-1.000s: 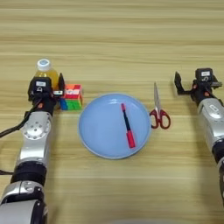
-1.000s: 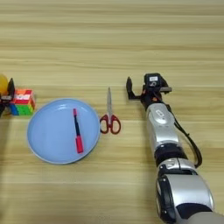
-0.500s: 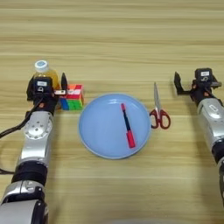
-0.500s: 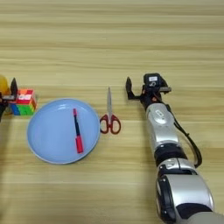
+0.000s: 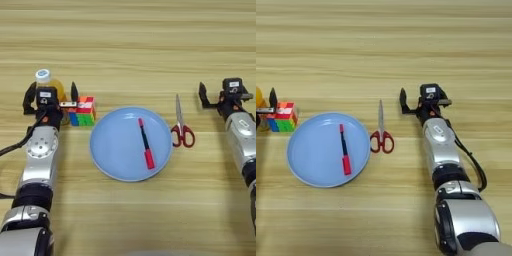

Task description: Move the objects on the table

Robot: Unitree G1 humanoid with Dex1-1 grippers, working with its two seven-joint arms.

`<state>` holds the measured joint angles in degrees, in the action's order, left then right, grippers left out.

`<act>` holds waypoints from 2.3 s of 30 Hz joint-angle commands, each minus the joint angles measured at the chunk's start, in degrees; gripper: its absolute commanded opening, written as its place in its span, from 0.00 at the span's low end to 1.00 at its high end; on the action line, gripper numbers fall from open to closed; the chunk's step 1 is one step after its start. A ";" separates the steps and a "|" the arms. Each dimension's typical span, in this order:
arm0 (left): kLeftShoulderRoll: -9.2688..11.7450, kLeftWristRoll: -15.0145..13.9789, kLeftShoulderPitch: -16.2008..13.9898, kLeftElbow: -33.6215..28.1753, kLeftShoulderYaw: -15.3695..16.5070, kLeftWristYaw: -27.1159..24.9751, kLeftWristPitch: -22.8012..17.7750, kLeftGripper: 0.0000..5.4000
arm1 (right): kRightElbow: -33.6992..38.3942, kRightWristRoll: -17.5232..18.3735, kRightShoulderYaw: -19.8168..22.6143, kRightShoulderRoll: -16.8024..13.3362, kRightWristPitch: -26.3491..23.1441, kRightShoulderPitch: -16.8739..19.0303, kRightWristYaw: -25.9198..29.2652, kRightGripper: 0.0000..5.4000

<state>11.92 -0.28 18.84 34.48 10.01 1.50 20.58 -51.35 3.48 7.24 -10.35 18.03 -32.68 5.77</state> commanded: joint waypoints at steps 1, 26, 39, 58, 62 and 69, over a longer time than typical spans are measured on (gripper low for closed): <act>0.33 0.34 -1.31 -1.73 0.23 0.89 -0.40 1.00 | 1.72 0.00 -0.01 -0.24 0.22 0.65 0.78 1.00; -1.56 0.65 -4.74 -8.56 -0.77 1.10 -3.16 1.00 | 17.99 -7.60 -13.01 1.11 -9.83 9.04 9.08 1.00; -1.48 0.53 -4.76 -8.57 -0.86 1.03 -3.16 1.00 | 8.69 -11.10 -14.77 3.24 -7.80 4.74 5.67 1.00; -1.94 0.66 -4.70 -8.91 -1.14 1.65 -3.29 1.00 | 18.21 -12.66 -13.00 -1.67 -17.07 9.32 4.56 1.00; -1.95 0.65 -4.62 -8.81 -1.25 1.77 -3.29 1.00 | 19.64 -12.86 -12.38 -3.16 -18.70 10.41 4.28 1.00; -1.89 0.56 -4.54 -8.70 -1.36 1.87 -3.30 1.00 | 19.03 -12.62 -11.07 -4.80 -19.20 10.85 3.96 1.00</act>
<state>10.04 -0.17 14.28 25.99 8.76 3.17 18.19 -31.74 -9.19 -4.33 -14.12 0.35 -22.91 9.70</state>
